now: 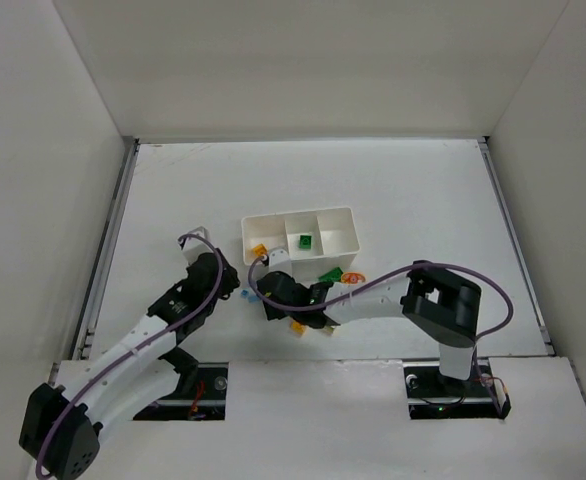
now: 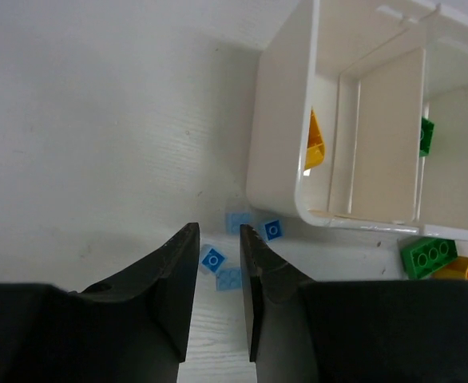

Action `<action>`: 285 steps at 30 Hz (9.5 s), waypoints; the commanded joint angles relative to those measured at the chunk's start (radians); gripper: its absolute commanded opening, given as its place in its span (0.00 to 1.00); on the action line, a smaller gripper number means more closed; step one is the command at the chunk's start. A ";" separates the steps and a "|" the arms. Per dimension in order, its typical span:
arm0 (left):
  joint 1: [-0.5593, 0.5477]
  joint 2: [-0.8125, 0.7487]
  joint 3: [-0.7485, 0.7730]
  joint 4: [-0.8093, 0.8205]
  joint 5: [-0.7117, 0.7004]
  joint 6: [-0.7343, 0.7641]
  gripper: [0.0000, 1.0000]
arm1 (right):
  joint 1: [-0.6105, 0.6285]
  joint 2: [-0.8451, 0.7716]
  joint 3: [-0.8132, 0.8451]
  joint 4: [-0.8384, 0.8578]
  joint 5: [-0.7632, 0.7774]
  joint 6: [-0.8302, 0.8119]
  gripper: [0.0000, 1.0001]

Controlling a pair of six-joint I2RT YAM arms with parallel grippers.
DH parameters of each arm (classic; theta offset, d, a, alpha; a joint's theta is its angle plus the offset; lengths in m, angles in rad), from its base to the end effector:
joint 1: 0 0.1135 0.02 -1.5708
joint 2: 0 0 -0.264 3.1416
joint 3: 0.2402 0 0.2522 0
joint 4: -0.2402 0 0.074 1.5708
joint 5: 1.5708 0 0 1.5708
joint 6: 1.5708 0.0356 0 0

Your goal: Sort the legos into containers by color

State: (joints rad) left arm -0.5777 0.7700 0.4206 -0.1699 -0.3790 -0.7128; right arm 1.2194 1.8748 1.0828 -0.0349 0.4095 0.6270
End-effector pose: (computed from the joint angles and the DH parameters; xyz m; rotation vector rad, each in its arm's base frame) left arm 0.1531 -0.0841 0.2167 -0.3681 2.0416 -0.4035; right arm 0.1462 0.3576 0.1547 -0.5028 2.2984 0.4358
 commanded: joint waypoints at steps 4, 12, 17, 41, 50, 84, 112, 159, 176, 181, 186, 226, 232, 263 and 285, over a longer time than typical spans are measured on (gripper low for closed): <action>-0.021 0.023 -0.031 -0.020 0.031 -0.050 0.25 | 0.010 0.023 0.052 -0.029 0.063 0.023 0.32; -0.087 0.130 -0.025 0.013 0.035 -0.036 0.35 | 0.015 -0.084 -0.018 -0.033 0.074 0.020 0.19; -0.135 0.195 -0.014 0.040 0.002 -0.022 0.35 | 0.027 -0.273 -0.083 -0.028 0.078 0.005 0.20; -0.165 0.377 0.023 0.102 -0.083 0.012 0.35 | -0.433 -0.372 -0.104 0.066 0.077 -0.199 0.37; -0.150 0.370 0.012 0.104 -0.090 0.018 0.33 | -0.380 -0.445 -0.136 0.096 0.072 -0.204 0.60; -0.153 0.058 0.213 -0.072 -0.092 0.045 0.09 | -0.011 -0.039 -0.103 0.279 -0.015 -0.066 0.50; -0.222 0.440 0.520 0.279 0.071 0.070 0.13 | -0.135 -0.687 -0.474 0.188 0.121 -0.036 0.22; -0.391 0.224 0.135 0.169 0.000 0.087 0.38 | -0.472 -0.370 -0.150 0.214 0.071 -0.161 0.38; -0.675 0.298 0.084 0.130 -0.008 0.111 0.46 | -0.303 -0.656 -0.380 0.127 0.074 -0.164 0.55; -0.693 0.345 0.081 0.127 0.000 0.105 0.46 | -0.205 -0.764 -0.448 0.012 0.043 -0.129 0.61; -0.707 0.406 0.076 0.133 -0.009 0.102 0.46 | -0.116 -0.793 -0.480 -0.094 0.051 -0.066 0.67; -0.298 0.049 0.214 0.063 -0.083 0.101 0.17 | -0.050 -0.830 -0.537 -0.108 0.049 -0.012 0.63; -0.127 0.213 0.300 0.130 0.021 0.136 0.17 | -0.045 -0.789 -0.518 -0.097 0.046 -0.035 0.62; -0.096 0.319 0.268 0.205 0.084 0.121 0.46 | -0.007 -0.500 -0.377 -0.079 -0.029 -0.161 0.78; -0.187 -0.005 0.061 0.061 0.100 -0.007 0.47 | -0.036 -0.509 -0.331 -0.109 -0.046 -0.145 0.44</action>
State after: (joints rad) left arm -0.7555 0.7856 0.4938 -0.1207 -0.2874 -0.6754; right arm 1.1965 1.4246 0.7238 -0.1612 0.3748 0.4728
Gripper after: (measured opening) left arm 0.469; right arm 0.440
